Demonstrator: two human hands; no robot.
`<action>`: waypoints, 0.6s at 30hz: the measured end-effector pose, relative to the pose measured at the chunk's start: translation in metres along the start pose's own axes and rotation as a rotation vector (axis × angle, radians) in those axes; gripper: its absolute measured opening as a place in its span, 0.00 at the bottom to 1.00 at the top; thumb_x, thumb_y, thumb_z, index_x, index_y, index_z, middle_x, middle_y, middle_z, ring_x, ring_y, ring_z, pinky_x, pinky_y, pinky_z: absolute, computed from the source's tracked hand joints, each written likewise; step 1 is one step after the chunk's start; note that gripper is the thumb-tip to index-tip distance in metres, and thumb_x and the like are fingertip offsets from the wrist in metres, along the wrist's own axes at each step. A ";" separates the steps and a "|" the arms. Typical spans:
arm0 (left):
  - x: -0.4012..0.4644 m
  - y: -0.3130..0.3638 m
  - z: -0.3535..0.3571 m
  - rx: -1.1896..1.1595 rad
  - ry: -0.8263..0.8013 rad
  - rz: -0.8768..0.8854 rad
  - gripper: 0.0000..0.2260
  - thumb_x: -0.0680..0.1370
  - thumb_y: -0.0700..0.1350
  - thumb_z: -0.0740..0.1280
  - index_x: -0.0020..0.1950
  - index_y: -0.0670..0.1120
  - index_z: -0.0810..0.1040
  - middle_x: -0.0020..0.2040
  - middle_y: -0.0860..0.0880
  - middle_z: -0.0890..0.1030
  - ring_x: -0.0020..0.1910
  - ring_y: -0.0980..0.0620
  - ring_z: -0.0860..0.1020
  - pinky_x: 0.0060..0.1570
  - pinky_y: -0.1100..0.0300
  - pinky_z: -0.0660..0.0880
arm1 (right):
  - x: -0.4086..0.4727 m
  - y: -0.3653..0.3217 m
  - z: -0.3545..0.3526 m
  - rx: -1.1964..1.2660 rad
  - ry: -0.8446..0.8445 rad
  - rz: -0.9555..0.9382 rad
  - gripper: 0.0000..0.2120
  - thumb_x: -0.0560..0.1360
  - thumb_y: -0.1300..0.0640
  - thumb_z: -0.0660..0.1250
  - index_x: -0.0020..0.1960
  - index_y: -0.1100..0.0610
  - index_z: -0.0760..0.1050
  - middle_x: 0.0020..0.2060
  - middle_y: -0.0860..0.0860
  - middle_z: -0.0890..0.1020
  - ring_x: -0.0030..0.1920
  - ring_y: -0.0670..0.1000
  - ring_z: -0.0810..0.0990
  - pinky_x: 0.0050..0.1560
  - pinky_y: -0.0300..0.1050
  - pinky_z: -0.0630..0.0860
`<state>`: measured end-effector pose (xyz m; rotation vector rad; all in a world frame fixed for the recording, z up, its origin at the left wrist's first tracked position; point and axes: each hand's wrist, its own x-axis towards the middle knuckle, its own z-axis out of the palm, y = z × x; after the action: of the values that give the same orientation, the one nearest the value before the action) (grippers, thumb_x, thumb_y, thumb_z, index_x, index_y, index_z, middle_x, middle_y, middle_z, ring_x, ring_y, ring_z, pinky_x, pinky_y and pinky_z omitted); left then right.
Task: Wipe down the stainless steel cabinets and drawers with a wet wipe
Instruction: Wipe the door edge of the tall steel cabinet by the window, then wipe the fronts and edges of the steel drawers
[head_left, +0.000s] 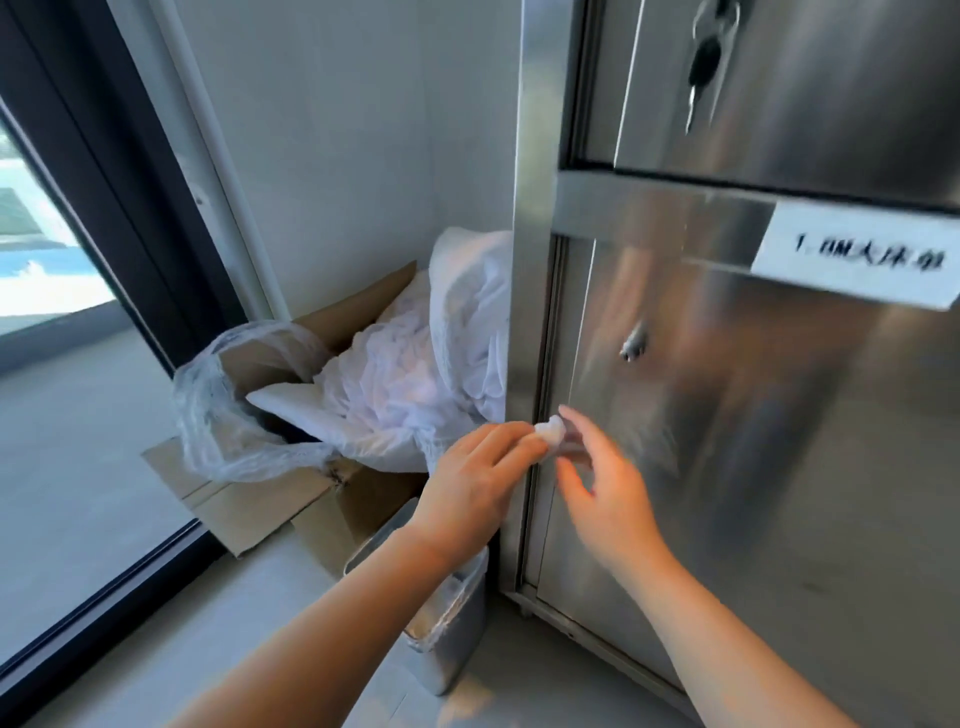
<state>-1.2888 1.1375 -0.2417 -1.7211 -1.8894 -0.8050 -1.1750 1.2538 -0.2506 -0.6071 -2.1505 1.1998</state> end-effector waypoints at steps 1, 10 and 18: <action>0.009 0.004 -0.020 0.002 -0.003 -0.006 0.12 0.74 0.33 0.71 0.57 0.38 0.83 0.52 0.41 0.83 0.45 0.43 0.82 0.43 0.51 0.81 | 0.006 -0.026 -0.004 0.170 0.003 0.115 0.14 0.79 0.63 0.62 0.60 0.50 0.78 0.55 0.50 0.82 0.55 0.46 0.80 0.60 0.41 0.75; 0.052 0.049 -0.187 0.004 -0.206 -0.151 0.20 0.76 0.36 0.64 0.67 0.43 0.77 0.66 0.43 0.77 0.59 0.42 0.78 0.55 0.49 0.78 | 0.024 -0.203 -0.037 0.347 -0.069 0.259 0.04 0.75 0.61 0.70 0.46 0.53 0.79 0.40 0.54 0.84 0.40 0.50 0.82 0.41 0.43 0.78; 0.035 0.108 -0.300 0.189 -0.198 -0.364 0.24 0.80 0.50 0.63 0.76 0.51 0.66 0.75 0.47 0.69 0.72 0.48 0.67 0.71 0.57 0.58 | -0.012 -0.295 -0.063 0.382 -0.206 0.130 0.06 0.75 0.62 0.70 0.44 0.51 0.80 0.39 0.51 0.83 0.41 0.50 0.79 0.44 0.49 0.77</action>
<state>-1.2013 0.9610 0.0117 -1.4058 -2.3736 -0.5724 -1.1527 1.1391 0.0279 -0.4761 -1.9860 1.7570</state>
